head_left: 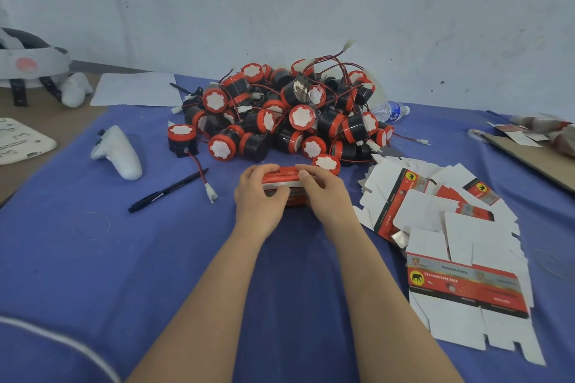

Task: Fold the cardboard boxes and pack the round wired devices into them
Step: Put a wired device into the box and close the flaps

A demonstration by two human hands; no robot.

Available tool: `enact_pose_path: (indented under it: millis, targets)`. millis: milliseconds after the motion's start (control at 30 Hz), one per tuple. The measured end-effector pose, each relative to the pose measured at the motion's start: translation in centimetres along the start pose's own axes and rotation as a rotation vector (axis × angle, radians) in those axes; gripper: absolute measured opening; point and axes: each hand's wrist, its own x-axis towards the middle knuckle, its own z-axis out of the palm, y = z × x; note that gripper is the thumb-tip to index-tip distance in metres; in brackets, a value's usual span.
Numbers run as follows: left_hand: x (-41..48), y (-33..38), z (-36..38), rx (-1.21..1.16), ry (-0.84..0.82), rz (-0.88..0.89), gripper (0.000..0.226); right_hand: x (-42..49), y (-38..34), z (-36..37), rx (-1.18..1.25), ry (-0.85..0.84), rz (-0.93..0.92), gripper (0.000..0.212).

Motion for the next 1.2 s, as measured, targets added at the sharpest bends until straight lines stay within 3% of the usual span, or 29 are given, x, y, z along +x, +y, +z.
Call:
enact_pose_path:
  millis: [233,667,900,1000,1100,1200]
  targets:
    - [0.3,0.3,-0.2,-0.128,0.004,-0.085,0.033,-0.1,-0.1,0.0,0.002,-0.027,0.004,0.024]
    - [0.3,0.1,-0.1,-0.046,-0.012,-0.047,0.033,-0.1,-0.3,0.5,0.208,0.027,0.181,0.020]
    - [0.1,0.6,-0.4,-0.285,0.051,-0.131,0.040,-0.4,-0.3,-0.5,-0.190,-0.149,-0.055,0.047]
    - [0.4,1.0,-0.8,-0.486,0.152,-0.198,0.048,-0.4,-0.3,-0.6,-0.275,-0.087,-0.097,0.047]
    - [0.3,0.9,-0.8,-0.487,0.187,-0.189,0.057,-0.6,-0.3,0.0,-0.310,0.025,-0.134,0.047]
    - [0.1,0.9,-0.4,-0.438,0.132,-0.232,0.075,-0.6,-0.7,0.2,-0.133,0.141,-0.076,0.044]
